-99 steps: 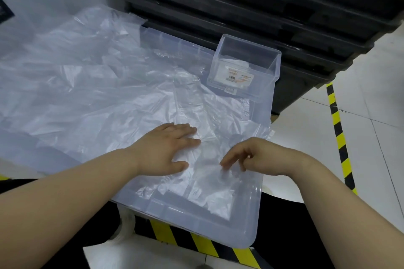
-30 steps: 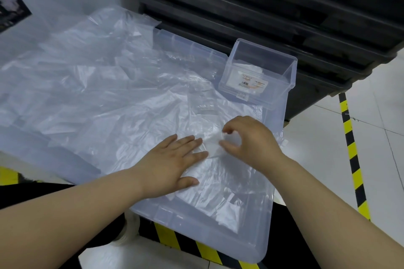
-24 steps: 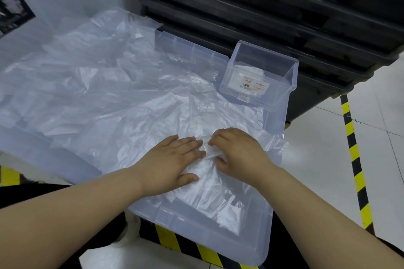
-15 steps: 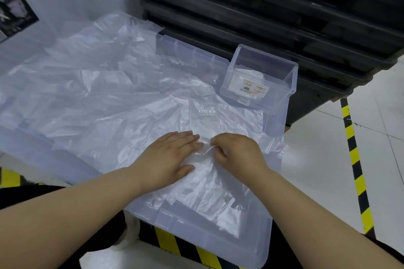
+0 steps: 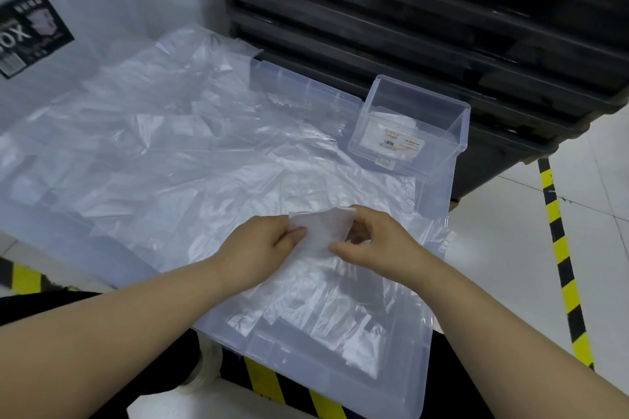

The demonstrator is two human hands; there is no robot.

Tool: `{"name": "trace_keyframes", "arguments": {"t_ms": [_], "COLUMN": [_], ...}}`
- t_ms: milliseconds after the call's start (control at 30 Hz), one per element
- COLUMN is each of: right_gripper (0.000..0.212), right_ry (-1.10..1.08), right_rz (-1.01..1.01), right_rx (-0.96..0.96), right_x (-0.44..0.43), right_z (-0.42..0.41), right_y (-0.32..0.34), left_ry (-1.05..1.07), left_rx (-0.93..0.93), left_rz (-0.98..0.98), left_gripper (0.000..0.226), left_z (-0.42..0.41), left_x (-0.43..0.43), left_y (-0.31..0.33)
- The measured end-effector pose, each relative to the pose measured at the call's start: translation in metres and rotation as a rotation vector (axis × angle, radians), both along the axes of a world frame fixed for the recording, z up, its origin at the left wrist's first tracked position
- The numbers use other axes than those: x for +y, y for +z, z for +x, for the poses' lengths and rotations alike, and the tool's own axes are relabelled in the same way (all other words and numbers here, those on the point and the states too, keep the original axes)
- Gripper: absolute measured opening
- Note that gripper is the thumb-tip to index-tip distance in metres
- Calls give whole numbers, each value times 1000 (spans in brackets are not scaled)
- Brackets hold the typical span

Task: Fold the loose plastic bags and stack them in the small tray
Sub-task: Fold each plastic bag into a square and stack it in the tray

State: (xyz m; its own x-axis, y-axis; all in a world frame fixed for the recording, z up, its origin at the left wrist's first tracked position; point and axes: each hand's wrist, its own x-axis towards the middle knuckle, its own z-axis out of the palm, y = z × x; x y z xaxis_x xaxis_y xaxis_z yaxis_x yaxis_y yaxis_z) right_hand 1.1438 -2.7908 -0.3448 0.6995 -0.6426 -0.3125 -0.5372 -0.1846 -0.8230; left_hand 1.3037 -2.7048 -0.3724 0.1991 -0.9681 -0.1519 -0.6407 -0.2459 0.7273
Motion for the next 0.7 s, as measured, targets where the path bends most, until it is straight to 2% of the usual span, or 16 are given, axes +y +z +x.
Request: {"name": "trace_keyframes", "arguments": {"t_ms": [67, 167, 267, 367, 467, 533, 567, 667, 700], "right_gripper": [10, 27, 29, 30, 30, 22, 18, 20, 20], "right_ry": [-22, -143, -241, -233, -168, -137, -130, -105, -96], "right_rz": [-20, -52, -15, -45, -130, -184, -205, -274, -291], "right_rx": [31, 55, 54, 120, 234, 299, 325, 387, 406], "right_x": [0, 0, -1, -3, -4, -2, -1, 1, 2], "right_z": [2, 9, 19, 29, 38, 42, 44, 50, 51], "right_y": [-4, -12, -16, -16, -15, -15, -14, -12, -11], "left_ry": [34, 106, 236, 398, 505, 507, 464, 220, 117], "left_rx": [118, 273, 416, 574, 595, 461, 328, -306, -446], "left_rz": [41, 98, 147, 183, 181, 137, 101, -235, -316], "left_gripper": [30, 30, 39, 41, 27, 21, 20, 14, 20], "left_z": [-1, -1, 0, 2, 4, 7, 8, 11, 10], "left_x": [-1, -3, -8, -10, -9, -6, -4, 2, 4], "left_y": [2, 3, 4, 5, 10, 12, 11, 5, 1]}}
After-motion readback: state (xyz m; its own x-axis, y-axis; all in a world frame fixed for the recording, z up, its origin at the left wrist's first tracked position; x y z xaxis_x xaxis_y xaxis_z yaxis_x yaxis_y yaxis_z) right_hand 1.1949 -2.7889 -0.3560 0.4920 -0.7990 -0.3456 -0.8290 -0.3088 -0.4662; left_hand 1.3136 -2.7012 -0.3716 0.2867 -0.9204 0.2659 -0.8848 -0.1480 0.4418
